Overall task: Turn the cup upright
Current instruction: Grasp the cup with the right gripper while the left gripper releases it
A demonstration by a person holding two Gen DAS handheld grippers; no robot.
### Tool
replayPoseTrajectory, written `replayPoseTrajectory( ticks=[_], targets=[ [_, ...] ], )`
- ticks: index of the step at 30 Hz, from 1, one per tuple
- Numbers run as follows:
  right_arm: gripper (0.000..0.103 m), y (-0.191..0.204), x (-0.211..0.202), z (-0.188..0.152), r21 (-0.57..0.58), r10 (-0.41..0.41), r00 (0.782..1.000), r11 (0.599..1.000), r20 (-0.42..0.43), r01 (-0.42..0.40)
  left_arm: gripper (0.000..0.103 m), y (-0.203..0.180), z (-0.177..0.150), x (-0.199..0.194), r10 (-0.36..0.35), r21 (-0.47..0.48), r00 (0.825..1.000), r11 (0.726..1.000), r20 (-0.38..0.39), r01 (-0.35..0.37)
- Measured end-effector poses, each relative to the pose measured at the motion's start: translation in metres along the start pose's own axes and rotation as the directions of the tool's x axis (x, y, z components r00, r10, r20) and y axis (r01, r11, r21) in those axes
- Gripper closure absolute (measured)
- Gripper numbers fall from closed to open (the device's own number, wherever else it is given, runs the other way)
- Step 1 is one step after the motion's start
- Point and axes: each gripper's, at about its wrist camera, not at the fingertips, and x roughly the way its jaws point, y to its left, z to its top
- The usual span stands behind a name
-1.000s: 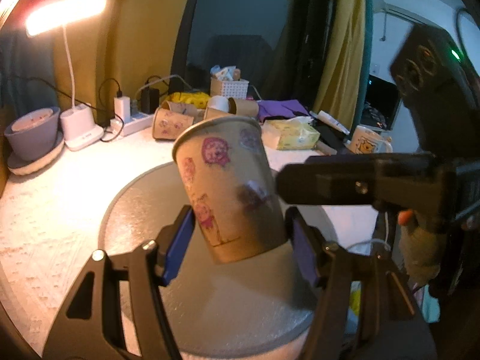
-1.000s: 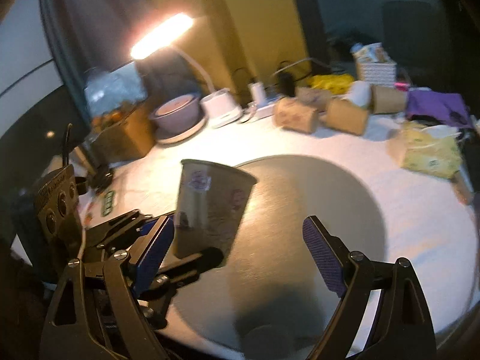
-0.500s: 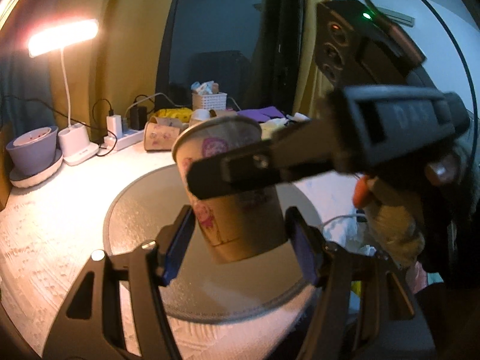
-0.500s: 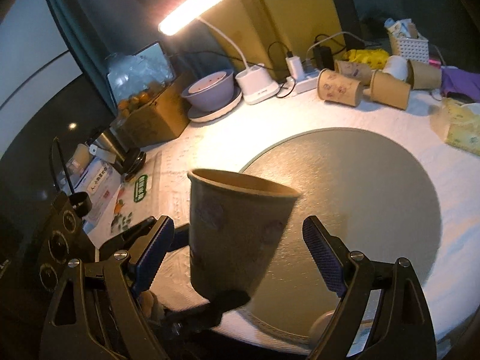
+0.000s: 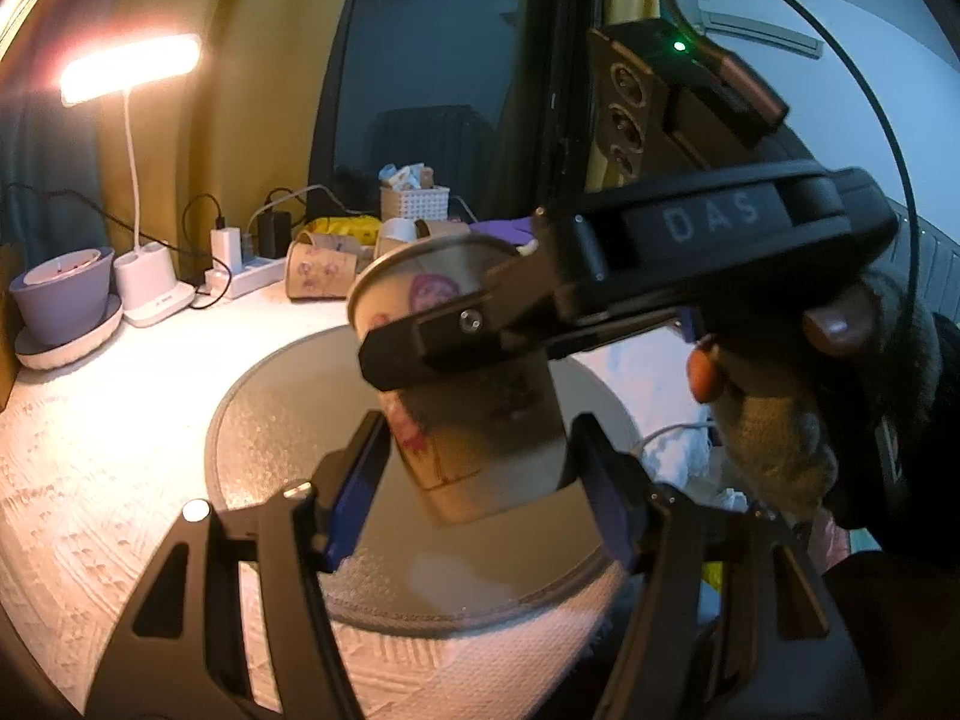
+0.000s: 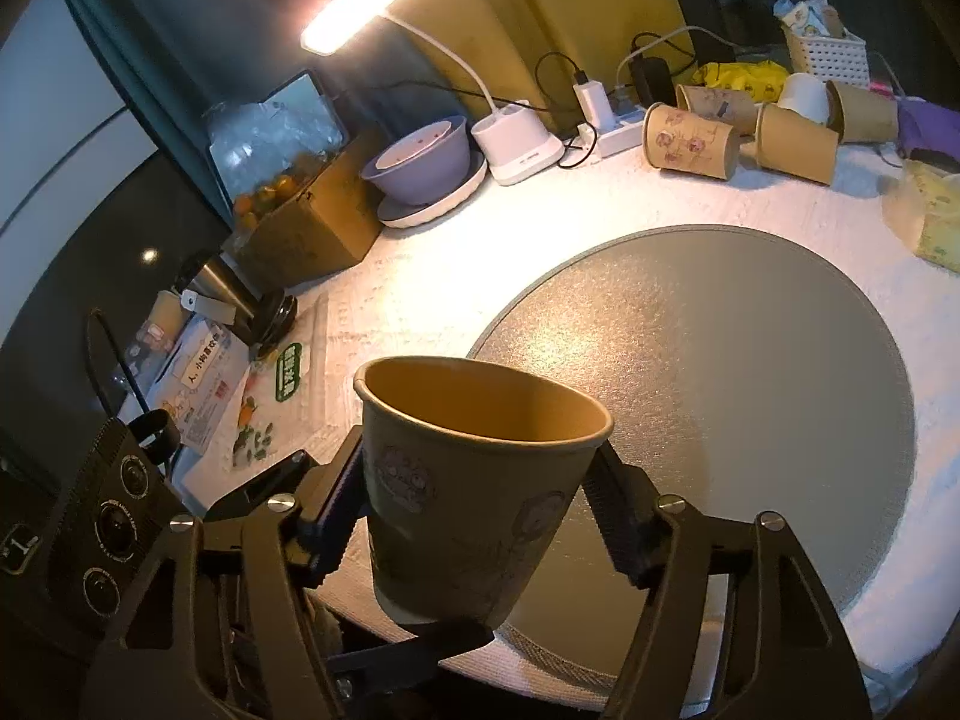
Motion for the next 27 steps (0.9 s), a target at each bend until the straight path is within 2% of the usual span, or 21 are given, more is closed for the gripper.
replayPoseTrajectory(
  ticks=[10, 17, 18, 19, 22, 24, 27],
  targets=[
    [0.033, -0.001, 0.007, 0.002, -0.008, 0.001, 1.0, 1.0, -0.018, -0.001, 0.039, 0.006, 0.001, 0.003, -0.006, -0.027, 1.0, 1.0, -0.013, 0.005],
    [0.034, -0.004, 0.01, 0.004, -0.011, -0.019, 1.0, 1.0, -0.024, 0.019, 0.035, 0.014, 0.001, 0.013, -0.011, -0.075, 0.998, 0.997, -0.058, 0.007],
    [0.034, -0.004, 0.01, 0.006, -0.013, -0.028, 0.999, 1.0, -0.019, 0.027, 0.028, 0.016, 0.001, 0.014, -0.016, -0.089, 0.998, 0.996, -0.063, 0.01],
    [0.034, -0.004, 0.009, 0.007, -0.016, -0.037, 0.999, 0.999, -0.01, 0.037, 0.026, 0.019, 0.001, 0.015, -0.019, -0.1, 0.998, 0.995, -0.063, 0.013],
    [0.034, -0.004, 0.003, 0.013, -0.037, -0.092, 0.995, 0.995, 0.036, 0.093, 0.026, 0.024, 0.001, 0.018, -0.016, -0.124, 0.996, 0.992, -0.086, 0.005],
    [0.034, -0.005, 0.001, 0.018, -0.062, -0.158, 0.985, 0.985, 0.071, 0.163, 0.026, 0.029, 0.0, 0.02, -0.011, -0.148, 0.994, 0.989, -0.105, -0.005],
    [0.034, -0.008, 0.0, 0.023, -0.076, -0.202, 0.973, 0.975, 0.111, 0.211, 0.026, 0.043, 0.0, 0.022, 0.014, -0.198, 0.99, 0.979, -0.141, -0.042]
  ],
)
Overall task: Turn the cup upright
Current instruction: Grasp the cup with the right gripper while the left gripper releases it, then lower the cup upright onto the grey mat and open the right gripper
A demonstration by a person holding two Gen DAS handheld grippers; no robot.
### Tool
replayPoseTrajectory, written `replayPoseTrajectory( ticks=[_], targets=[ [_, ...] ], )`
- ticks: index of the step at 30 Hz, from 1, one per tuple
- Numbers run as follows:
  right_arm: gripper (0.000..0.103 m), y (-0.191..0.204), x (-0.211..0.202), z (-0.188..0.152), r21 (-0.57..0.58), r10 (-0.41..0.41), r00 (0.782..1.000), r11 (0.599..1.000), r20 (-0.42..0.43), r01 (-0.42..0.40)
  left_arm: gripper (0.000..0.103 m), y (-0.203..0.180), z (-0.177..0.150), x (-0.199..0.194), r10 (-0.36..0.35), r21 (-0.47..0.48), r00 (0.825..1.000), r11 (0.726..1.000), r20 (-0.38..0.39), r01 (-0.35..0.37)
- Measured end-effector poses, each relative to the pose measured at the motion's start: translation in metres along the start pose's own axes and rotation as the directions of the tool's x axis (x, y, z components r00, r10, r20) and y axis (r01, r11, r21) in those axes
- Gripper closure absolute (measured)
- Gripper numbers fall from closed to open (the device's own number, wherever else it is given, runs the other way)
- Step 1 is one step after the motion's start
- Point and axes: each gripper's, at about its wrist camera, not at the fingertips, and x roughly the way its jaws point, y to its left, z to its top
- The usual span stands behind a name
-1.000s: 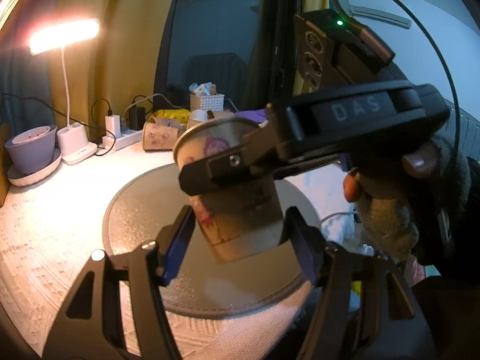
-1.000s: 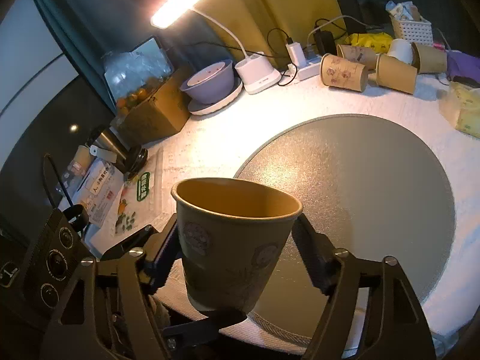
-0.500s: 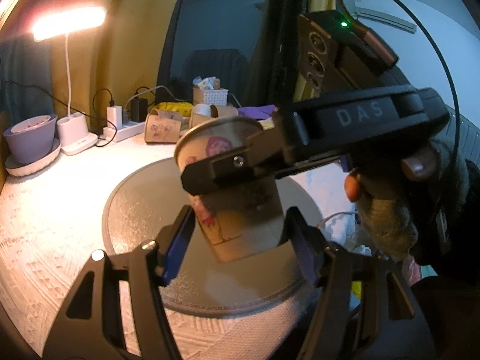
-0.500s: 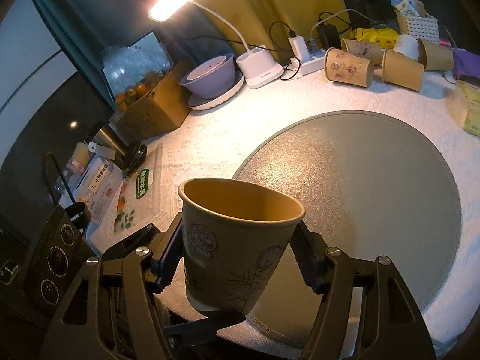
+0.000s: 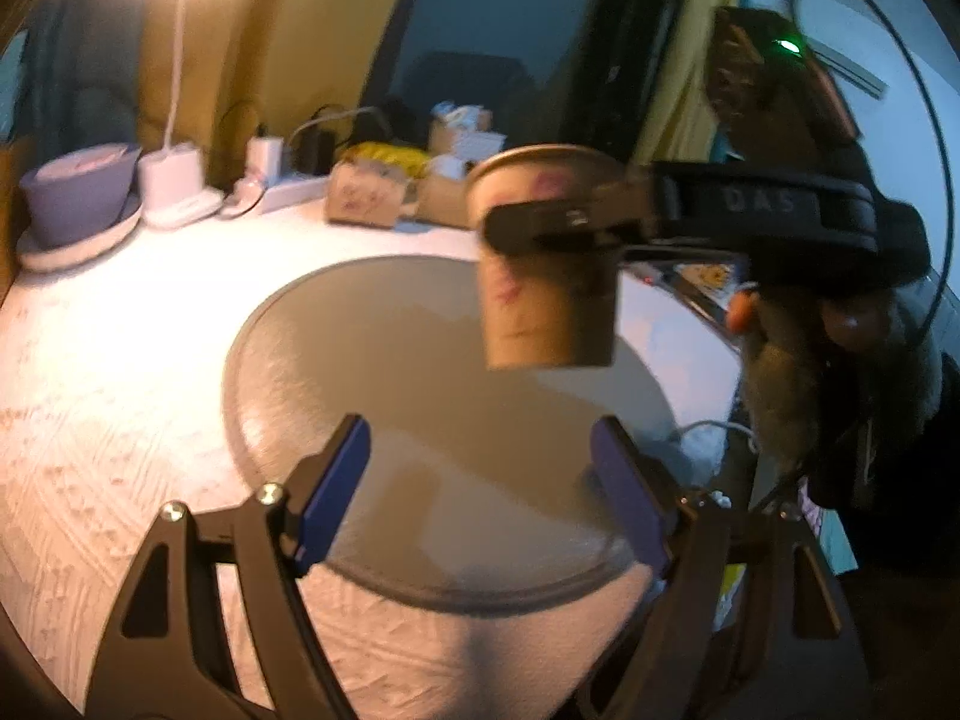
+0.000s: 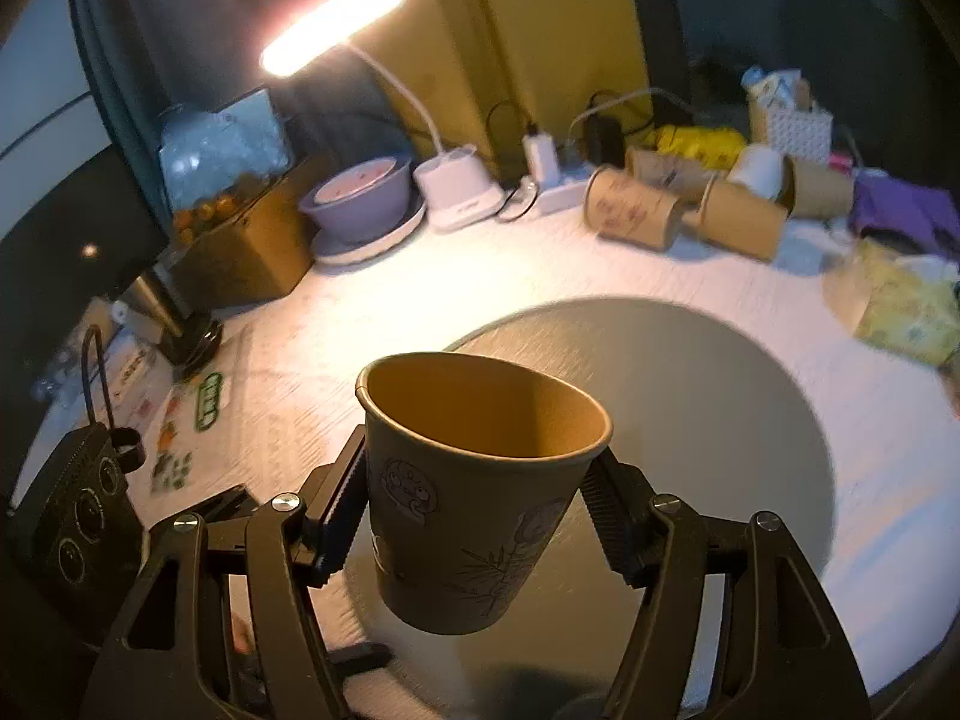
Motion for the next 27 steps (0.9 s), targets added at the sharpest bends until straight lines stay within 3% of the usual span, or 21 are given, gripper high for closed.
replayPoseTrajectory(
  ticks=[12, 27],
  targets=[
    [0.034, -0.009, 0.031, 0.001, -0.106, -0.209, 0.977, 0.971, 0.049, 0.213, 0.026, 0.055, 0.018, 0.006, 0.117, -0.182, 0.992, 0.976, -0.04, -0.122],
    [0.034, -0.014, 0.053, -0.006, -0.175, -0.313, 0.943, 0.928, 0.115, 0.329, 0.026, 0.065, 0.017, 0.018, 0.152, -0.207, 0.985, 0.964, -0.078, -0.165]
  ],
)
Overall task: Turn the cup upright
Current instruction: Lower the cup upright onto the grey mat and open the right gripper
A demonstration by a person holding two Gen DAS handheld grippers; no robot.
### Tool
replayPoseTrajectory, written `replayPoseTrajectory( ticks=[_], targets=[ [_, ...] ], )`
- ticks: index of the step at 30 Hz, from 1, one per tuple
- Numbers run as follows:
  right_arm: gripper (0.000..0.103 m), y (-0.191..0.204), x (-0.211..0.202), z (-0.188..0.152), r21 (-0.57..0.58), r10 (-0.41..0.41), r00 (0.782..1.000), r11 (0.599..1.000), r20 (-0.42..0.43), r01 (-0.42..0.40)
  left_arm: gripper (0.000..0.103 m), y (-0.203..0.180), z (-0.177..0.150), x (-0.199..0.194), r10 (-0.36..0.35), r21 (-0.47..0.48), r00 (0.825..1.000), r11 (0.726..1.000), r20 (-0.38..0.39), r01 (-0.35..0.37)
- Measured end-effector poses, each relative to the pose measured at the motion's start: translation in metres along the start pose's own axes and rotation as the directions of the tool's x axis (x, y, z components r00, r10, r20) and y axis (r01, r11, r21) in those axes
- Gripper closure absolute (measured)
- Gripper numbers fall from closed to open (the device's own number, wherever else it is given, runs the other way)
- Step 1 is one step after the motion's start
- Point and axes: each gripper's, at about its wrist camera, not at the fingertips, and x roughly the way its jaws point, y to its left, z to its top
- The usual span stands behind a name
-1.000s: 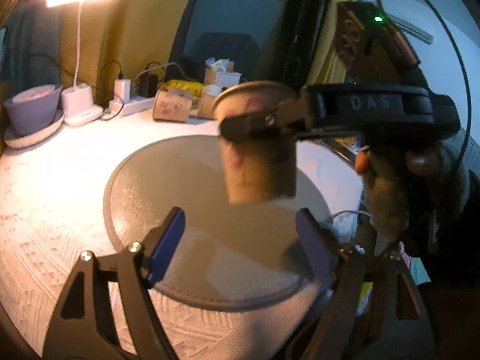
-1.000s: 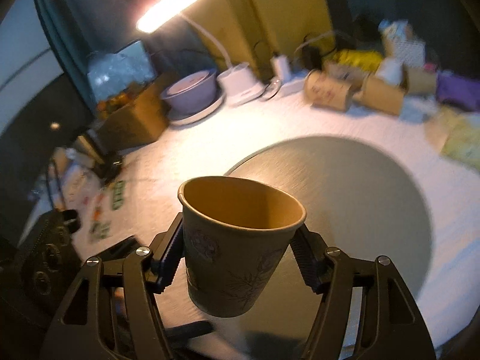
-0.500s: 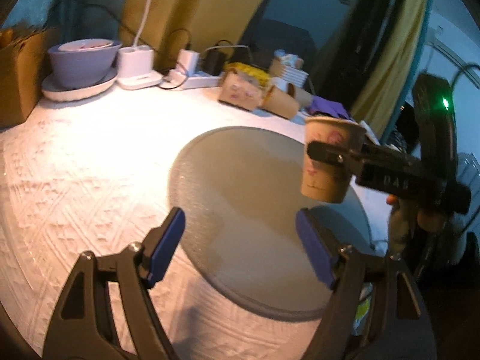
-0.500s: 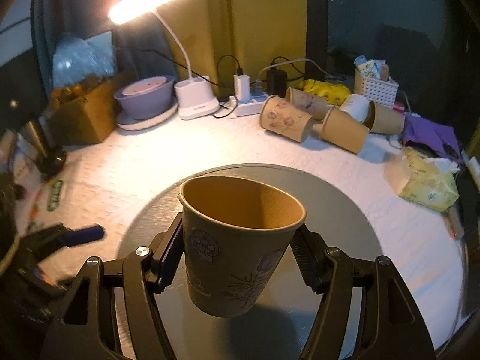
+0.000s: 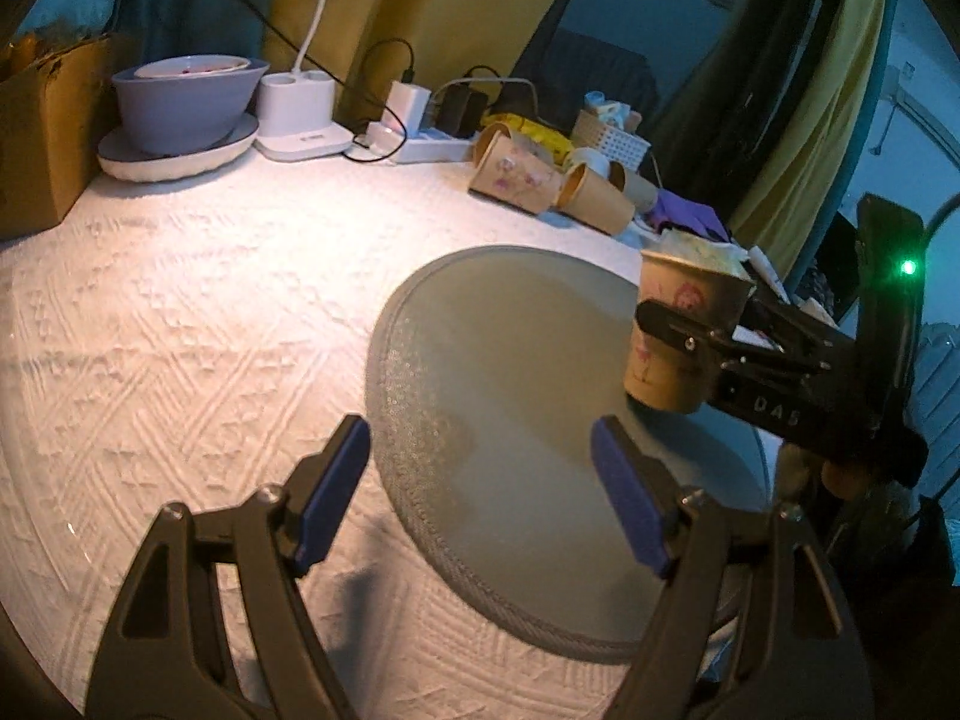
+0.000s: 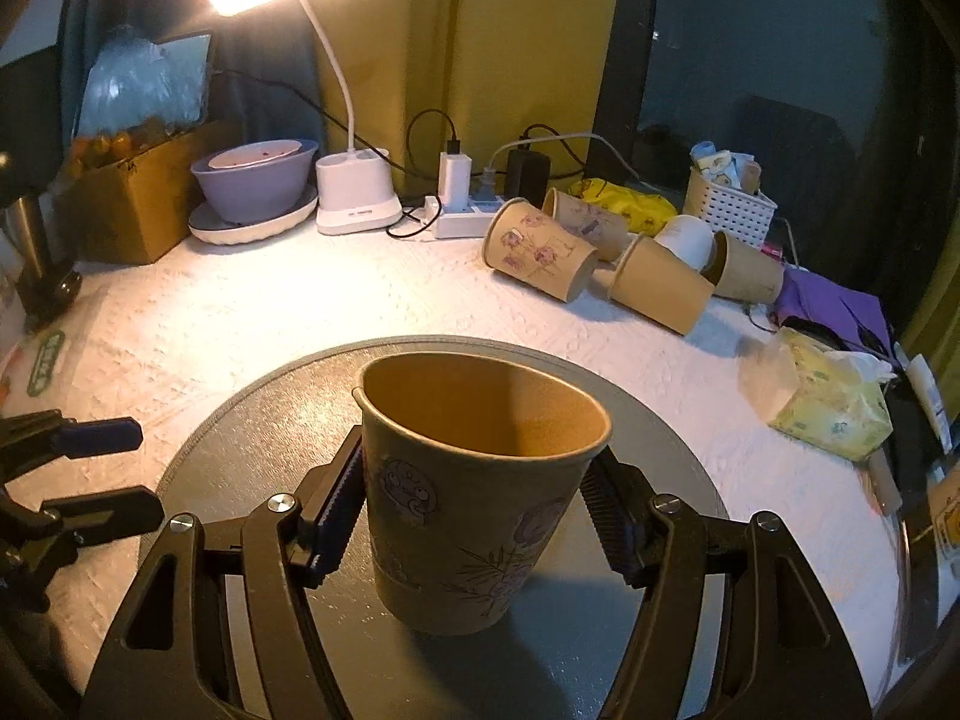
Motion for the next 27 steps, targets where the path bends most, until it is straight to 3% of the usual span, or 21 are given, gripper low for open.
replayPoseTrajectory(
  ticks=[22, 27],
  targets=[
    [0.031, 0.001, -0.035, -0.034, 0.043, -0.034, 0.999, 0.998, -0.005, 0.034, 0.026, -0.019, -0.016, -0.018, 0.041, 0.052, 0.999, 0.998, 0.029, -0.042],
    [0.025, 0.004, -0.047, -0.041, 0.054, -0.043, 0.999, 0.998, -0.004, 0.043, 0.025, -0.024, -0.021, -0.029, 0.059, 0.069, 0.997, 0.996, 0.047, -0.062]
  ],
)
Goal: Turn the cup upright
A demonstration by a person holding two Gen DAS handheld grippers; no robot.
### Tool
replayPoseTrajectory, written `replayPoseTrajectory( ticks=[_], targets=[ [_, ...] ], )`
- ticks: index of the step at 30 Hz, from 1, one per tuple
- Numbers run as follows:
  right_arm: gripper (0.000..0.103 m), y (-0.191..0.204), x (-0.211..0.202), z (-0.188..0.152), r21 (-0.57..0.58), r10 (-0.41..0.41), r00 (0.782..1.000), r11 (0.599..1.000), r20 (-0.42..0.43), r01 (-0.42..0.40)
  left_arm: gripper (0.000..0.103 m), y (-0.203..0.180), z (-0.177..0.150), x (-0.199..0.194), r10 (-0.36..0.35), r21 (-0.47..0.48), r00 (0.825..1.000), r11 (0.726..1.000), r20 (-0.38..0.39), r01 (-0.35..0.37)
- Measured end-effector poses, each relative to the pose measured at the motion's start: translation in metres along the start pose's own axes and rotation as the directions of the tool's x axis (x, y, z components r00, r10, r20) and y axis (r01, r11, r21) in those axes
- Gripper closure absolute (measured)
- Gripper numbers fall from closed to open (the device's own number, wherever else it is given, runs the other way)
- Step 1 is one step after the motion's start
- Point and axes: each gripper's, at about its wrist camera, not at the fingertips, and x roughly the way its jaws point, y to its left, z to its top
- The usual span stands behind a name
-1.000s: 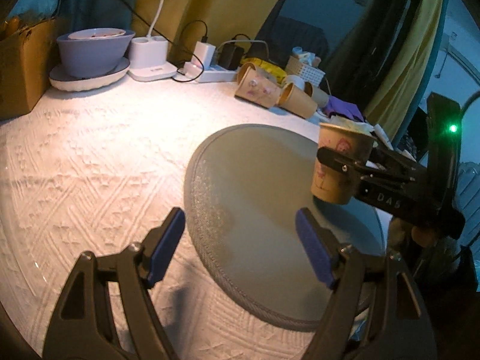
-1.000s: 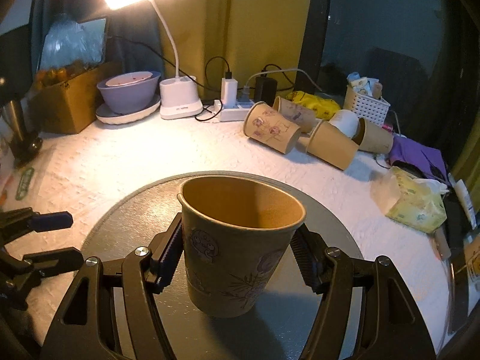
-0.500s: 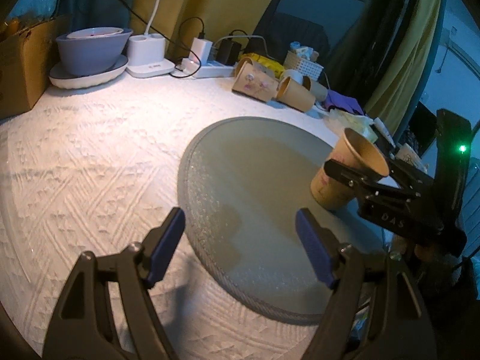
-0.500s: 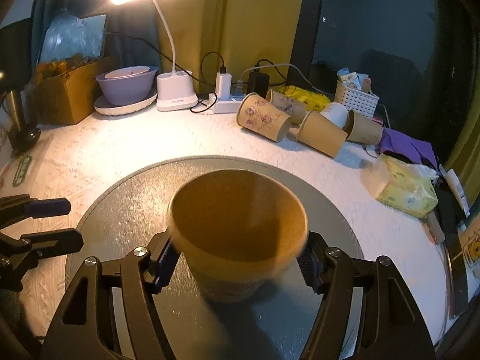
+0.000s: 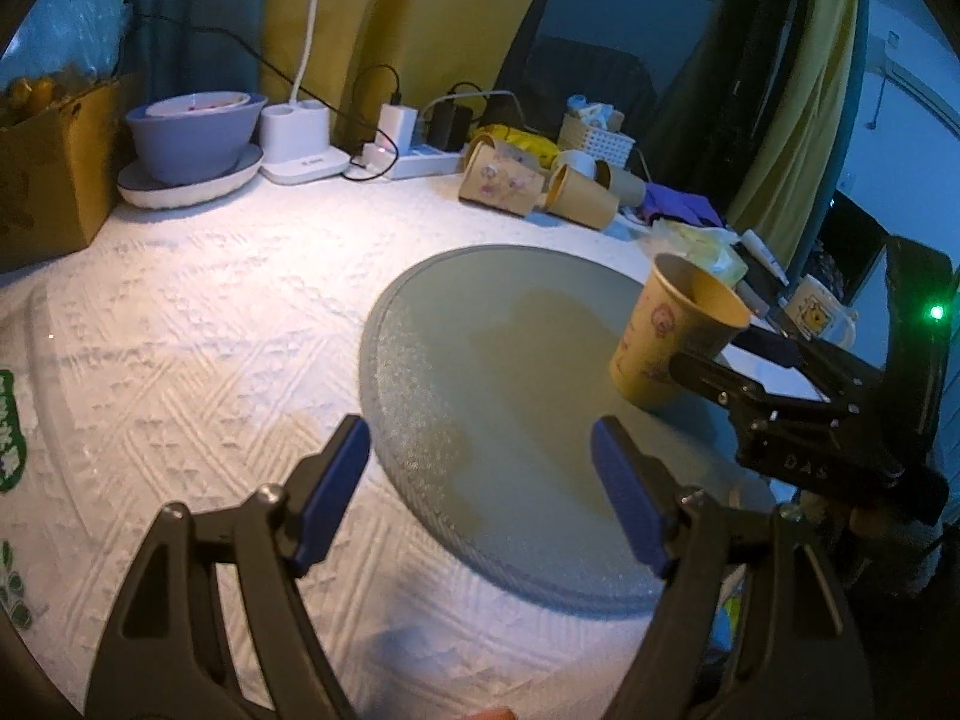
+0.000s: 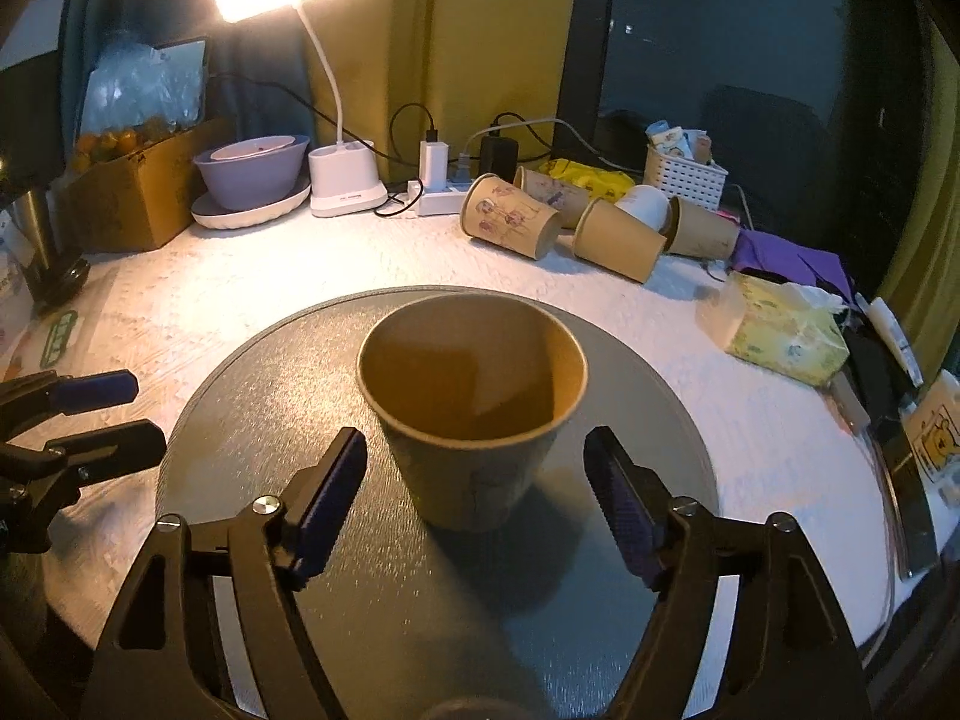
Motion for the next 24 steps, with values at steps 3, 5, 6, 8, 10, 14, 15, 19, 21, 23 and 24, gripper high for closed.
replayPoseTrajectory(
  ticks=[3, 5, 6, 8, 10, 14, 15, 19, 21, 23, 24],
  targets=[
    [0.025, 0.001, -0.008, -0.005, 0.007, -0.002, 1.0, 1.0, 0.003, 0.002, 0.025, -0.002, -0.003, -0.007, 0.024, 0.008, 1.0, 1.0, 0.011, -0.024],
    [0.025, 0.0, -0.013, -0.008, 0.013, -0.002, 1.0, 1.0, 0.006, 0.002, 0.025, -0.003, -0.004, -0.011, 0.033, 0.011, 0.999, 0.999, 0.017, -0.034],
    [0.025, 0.0, -0.017, -0.009, 0.016, -0.003, 1.0, 1.0, 0.009, 0.003, 0.025, -0.004, -0.004, -0.014, 0.037, 0.015, 0.999, 0.999, 0.021, -0.037],
    [0.025, 0.0, -0.023, -0.012, 0.022, -0.005, 1.0, 1.0, 0.016, 0.004, 0.025, -0.008, -0.006, -0.018, 0.048, 0.028, 0.998, 0.998, 0.031, -0.049],
    [0.025, 0.0, -0.028, -0.014, 0.024, -0.005, 1.0, 1.0, 0.022, 0.004, 0.023, -0.012, -0.008, -0.023, 0.061, 0.041, 0.997, 0.997, 0.043, -0.063],
    [0.025, 0.001, -0.04, -0.017, 0.027, -0.004, 0.999, 1.0, 0.038, 0.003, 0.009, -0.018, -0.011, -0.033, 0.054, 0.048, 0.996, 0.997, 0.07, -0.058],
    [0.025, 0.002, -0.044, -0.017, 0.027, -0.004, 0.999, 1.0, 0.043, 0.002, 0.009, -0.02, -0.011, -0.037, 0.054, 0.052, 0.995, 0.997, 0.079, -0.058],
    [0.025, 0.003, -0.057, -0.019, 0.03, -0.006, 0.998, 1.0, 0.06, 0.005, 0.009, -0.026, -0.011, -0.047, 0.053, 0.059, 0.993, 0.997, 0.106, -0.059],
    [0.025, 0.004, -0.065, -0.019, 0.032, -0.01, 0.997, 0.999, 0.072, 0.007, 0.009, -0.028, -0.01, -0.052, 0.053, 0.064, 0.992, 0.996, 0.117, -0.06],
    [0.025, 0.004, -0.071, -0.02, 0.035, -0.011, 0.997, 0.999, 0.083, 0.008, 0.009, -0.03, -0.009, -0.056, 0.05, 0.071, 0.991, 0.996, 0.128, -0.06],
    [0.025, 0.003, -0.075, -0.019, 0.037, -0.012, 0.996, 0.999, 0.09, 0.009, 0.009, -0.032, -0.009, -0.06, 0.05, 0.077, 0.989, 0.995, 0.136, -0.061]
  ],
)
